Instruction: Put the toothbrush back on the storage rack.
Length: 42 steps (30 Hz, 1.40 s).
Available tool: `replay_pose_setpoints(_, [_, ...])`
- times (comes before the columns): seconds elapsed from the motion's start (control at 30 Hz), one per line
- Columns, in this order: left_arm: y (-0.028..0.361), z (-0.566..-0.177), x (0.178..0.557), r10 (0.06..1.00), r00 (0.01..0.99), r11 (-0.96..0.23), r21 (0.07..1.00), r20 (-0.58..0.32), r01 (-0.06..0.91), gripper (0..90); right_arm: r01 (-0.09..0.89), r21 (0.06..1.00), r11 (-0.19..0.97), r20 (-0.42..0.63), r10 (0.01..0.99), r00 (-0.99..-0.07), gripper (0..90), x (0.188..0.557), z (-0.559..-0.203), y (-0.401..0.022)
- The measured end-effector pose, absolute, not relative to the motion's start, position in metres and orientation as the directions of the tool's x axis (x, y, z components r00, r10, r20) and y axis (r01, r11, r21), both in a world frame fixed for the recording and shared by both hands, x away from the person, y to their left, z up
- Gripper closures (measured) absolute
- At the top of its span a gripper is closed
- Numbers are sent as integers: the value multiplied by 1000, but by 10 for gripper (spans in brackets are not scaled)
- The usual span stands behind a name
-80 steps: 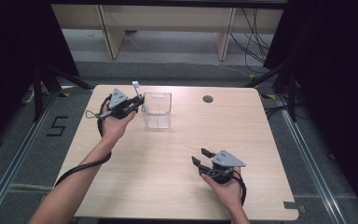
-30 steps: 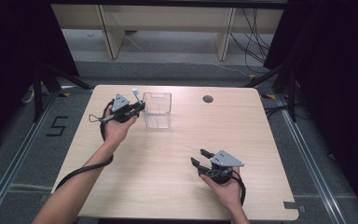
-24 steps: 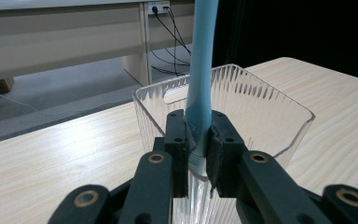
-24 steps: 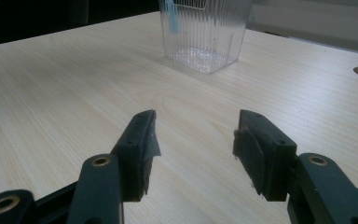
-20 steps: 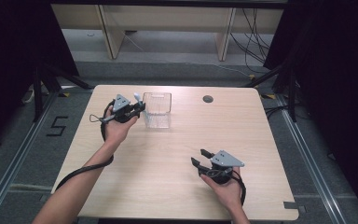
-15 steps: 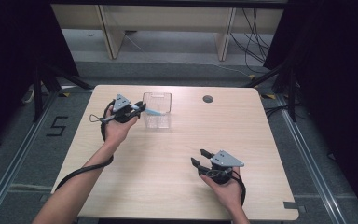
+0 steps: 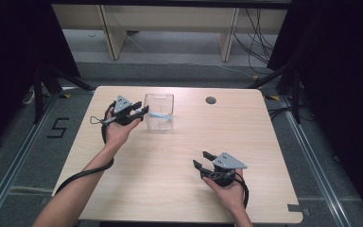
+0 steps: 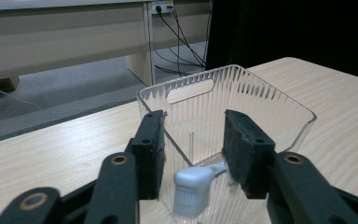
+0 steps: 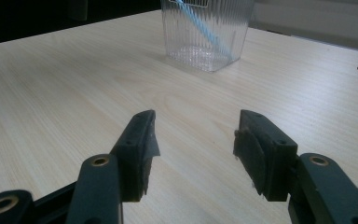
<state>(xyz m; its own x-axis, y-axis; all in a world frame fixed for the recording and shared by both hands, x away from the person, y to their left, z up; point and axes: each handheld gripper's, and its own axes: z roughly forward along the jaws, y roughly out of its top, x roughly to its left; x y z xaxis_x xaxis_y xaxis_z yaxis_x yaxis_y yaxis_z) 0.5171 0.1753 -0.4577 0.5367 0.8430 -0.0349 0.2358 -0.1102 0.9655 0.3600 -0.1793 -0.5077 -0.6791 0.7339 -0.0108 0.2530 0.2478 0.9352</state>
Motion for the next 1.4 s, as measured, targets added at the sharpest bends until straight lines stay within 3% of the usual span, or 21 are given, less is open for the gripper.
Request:
replay_pose_setpoints(0.5, [183, -449, 501, 857, 512, -86, 964, -57, 252, 335, 279, 932, 232, 17, 741, -671, 474, 359, -507, -180])
replay_pose_setpoints(0.8, [188, -440, 482, 838, 543, -91, 971, -46, 222, 302, 298, 929, 222, 36, 744, -667, 474, 358, -507, -179])
replay_pose_setpoints(0.97, [191, -437, 471, 832, 553, -102, 972, -33, 212, 289, 254, 936, 242, -11, 743, -669, 473, 360, -507, -181])
replay_pose_setpoints(1.4, [208, -447, 443, 827, 562, -116, 969, -28, 219, 281, 293, 929, 226, 27, 748, -663, 472, 357, -507, -179])
